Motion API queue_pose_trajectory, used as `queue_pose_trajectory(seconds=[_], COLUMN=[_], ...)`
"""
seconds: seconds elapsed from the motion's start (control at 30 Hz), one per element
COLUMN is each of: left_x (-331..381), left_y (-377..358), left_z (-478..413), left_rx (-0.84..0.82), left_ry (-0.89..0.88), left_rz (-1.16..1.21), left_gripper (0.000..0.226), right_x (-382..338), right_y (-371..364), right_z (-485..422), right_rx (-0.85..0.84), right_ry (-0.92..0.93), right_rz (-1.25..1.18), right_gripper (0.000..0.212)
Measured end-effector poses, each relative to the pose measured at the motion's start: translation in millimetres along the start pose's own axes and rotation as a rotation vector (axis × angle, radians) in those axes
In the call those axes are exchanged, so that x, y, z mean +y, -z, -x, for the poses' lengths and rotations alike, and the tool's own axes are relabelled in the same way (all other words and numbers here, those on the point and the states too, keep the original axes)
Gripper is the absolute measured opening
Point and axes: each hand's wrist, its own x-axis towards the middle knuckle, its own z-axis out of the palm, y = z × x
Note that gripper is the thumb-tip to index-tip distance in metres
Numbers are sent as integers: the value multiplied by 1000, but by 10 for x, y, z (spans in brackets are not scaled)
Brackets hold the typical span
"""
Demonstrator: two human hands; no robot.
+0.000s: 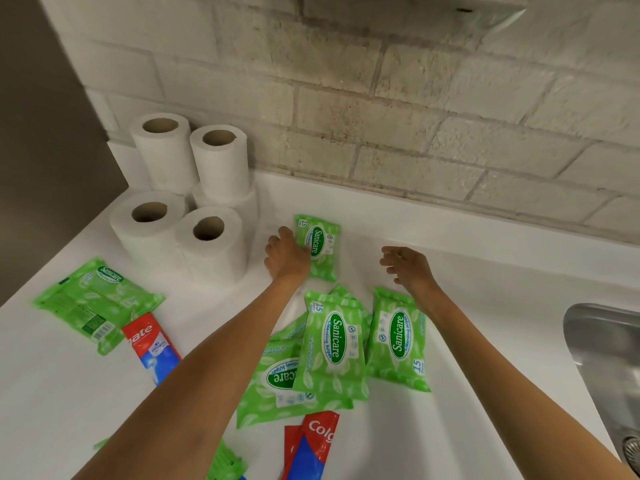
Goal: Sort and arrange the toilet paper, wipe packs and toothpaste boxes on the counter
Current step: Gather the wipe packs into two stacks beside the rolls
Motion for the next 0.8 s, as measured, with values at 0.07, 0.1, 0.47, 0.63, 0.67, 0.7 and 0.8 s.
queue_pose_trajectory(seconds=[0.07, 0.1, 0.47, 0.63, 0.67, 0.7, 0.8], left_x=[-2, -5, 61, 63, 53, 43, 16], left_y=[-12, -10, 109, 225, 249, 271, 329], left_z=[-2, -8, 204, 550, 620, 685, 863], left_rx=[-18, -23, 38, -10, -16, -19, -41], left_ry=[-20, -25, -164, -312, -336, -357, -365], left_rz=[-19, -25, 16, 172, 184, 189, 198], left_gripper=[40, 40, 47, 44, 44, 44, 45], right_x=[32, 51, 291, 358, 368, 378, 406], right_y=[33, 54, 287, 260, 250, 237, 183], right_z=[22, 33, 311, 567, 626, 688, 844], right_rx=[13, 15, 157, 244, 256, 261, 223], right_ry=[10, 13, -38, -104, -128, -159, -260], right_rz=[31, 40, 306, 390, 386, 381, 444], right_gripper=[27, 27, 47, 66, 70, 76, 96])
